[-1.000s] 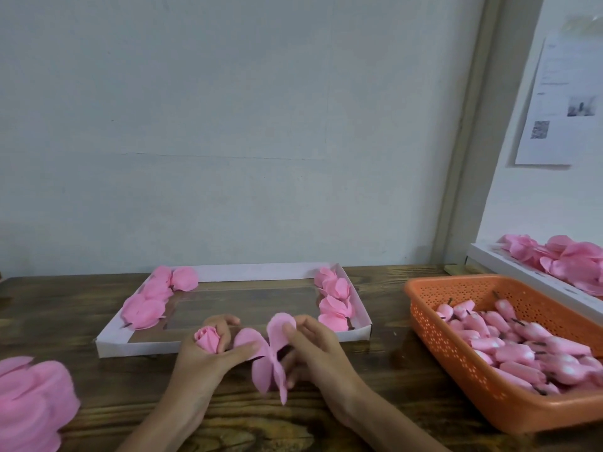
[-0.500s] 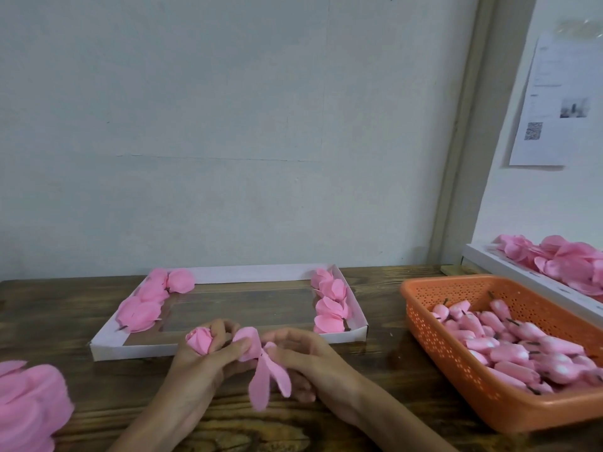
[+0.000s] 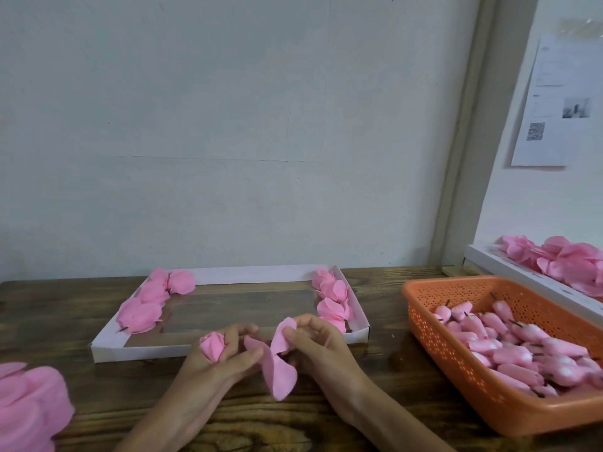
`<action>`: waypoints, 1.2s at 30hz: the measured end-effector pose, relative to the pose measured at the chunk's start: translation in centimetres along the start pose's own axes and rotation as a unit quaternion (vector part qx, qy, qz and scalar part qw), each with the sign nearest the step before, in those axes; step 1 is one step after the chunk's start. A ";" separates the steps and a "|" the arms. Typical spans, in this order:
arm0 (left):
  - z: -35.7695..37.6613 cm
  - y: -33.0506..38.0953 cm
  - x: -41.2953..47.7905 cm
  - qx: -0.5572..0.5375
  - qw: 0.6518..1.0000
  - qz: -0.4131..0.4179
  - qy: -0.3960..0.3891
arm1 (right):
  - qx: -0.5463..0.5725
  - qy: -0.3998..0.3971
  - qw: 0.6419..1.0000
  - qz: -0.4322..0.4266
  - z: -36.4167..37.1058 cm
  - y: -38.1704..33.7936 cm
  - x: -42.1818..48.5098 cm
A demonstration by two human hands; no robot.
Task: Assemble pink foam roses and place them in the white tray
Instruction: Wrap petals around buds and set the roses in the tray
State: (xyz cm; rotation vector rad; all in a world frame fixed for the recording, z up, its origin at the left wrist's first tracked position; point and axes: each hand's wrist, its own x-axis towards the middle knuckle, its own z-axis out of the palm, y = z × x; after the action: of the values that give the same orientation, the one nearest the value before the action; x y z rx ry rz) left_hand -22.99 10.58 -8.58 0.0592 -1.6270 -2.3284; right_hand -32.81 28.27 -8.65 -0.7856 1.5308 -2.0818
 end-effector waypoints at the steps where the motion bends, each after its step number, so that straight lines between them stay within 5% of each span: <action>1: 0.0 0.0 0.0 0.022 1.000 -0.006 -0.001 | -0.001 0.003 1.000 0.002 0.0 0.0 0.0; 7: 0.4 -0.1 -0.2 0.117 0.993 0.009 0.004 | -0.016 0.011 1.000 0.008 0.3 0.0 -0.2; 14: -0.1 -0.5 0.6 0.087 0.994 0.042 0.059 | -0.032 -0.041 0.998 0.034 0.7 0.0 -0.5; 24: 0.1 -0.3 0.3 0.093 0.995 0.023 0.038 | -0.021 -0.031 0.995 0.088 0.7 -0.9 -0.7; 36: 0.0 -0.6 0.4 0.147 0.987 0.048 0.044 | -0.081 0.000 0.996 0.039 0.7 -0.4 -0.9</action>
State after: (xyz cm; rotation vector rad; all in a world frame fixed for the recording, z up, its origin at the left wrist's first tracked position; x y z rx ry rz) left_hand -23.48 10.67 -9.04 0.1414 -1.8720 -1.9704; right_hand -31.68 28.46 -8.27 -0.7685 1.7191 -1.9211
